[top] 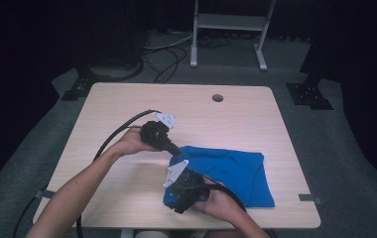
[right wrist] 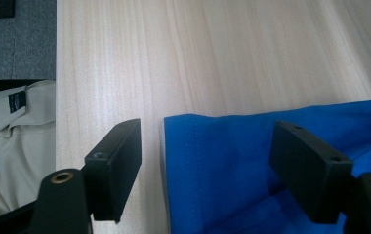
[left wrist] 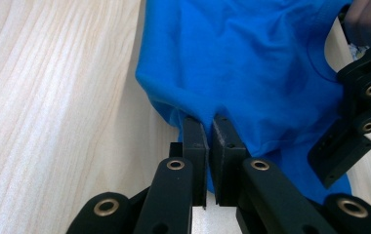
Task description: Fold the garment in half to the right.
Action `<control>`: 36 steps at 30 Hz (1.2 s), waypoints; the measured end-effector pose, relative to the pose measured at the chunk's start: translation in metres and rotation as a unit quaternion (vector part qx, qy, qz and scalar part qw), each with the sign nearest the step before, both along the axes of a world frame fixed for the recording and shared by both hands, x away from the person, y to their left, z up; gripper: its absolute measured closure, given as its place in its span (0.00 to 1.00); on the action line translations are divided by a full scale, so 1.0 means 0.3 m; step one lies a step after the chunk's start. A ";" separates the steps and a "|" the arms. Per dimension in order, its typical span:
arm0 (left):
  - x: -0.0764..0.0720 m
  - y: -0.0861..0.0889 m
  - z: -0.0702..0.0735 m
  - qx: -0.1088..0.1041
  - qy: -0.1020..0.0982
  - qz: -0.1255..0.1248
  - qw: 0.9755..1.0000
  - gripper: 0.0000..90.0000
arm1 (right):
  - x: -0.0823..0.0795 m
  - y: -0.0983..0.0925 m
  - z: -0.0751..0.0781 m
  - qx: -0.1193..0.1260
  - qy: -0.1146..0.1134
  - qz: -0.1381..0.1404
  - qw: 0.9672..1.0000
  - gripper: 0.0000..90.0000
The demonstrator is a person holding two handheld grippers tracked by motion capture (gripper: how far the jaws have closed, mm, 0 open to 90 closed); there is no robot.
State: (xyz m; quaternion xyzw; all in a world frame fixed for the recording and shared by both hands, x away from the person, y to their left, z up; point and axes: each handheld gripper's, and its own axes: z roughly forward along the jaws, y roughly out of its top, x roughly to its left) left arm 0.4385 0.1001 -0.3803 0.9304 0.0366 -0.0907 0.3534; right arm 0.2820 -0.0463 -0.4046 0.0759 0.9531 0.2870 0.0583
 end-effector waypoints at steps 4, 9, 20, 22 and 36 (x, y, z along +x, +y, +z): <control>-0.002 -0.001 0.004 0.001 -0.002 -0.001 1.000 0.96 | 0.002 0.005 -0.007 -0.005 0.004 0.004 1.000 0.39; -0.004 -0.001 0.007 -0.003 -0.002 -0.002 1.000 0.96 | 0.005 0.012 -0.016 -0.008 0.013 0.009 1.000 0.45; -0.007 -0.001 0.011 -0.004 0.000 -0.001 1.000 0.96 | -0.001 0.030 -0.035 -0.024 0.021 0.019 0.999 0.56; -0.008 -0.003 0.011 -0.003 0.000 -0.002 1.000 0.96 | -0.001 0.031 -0.037 -0.027 0.024 0.018 0.999 0.56; -0.012 -0.004 0.012 0.000 0.000 -0.004 1.000 0.96 | 0.003 0.034 -0.039 -0.028 0.029 0.017 0.999 0.69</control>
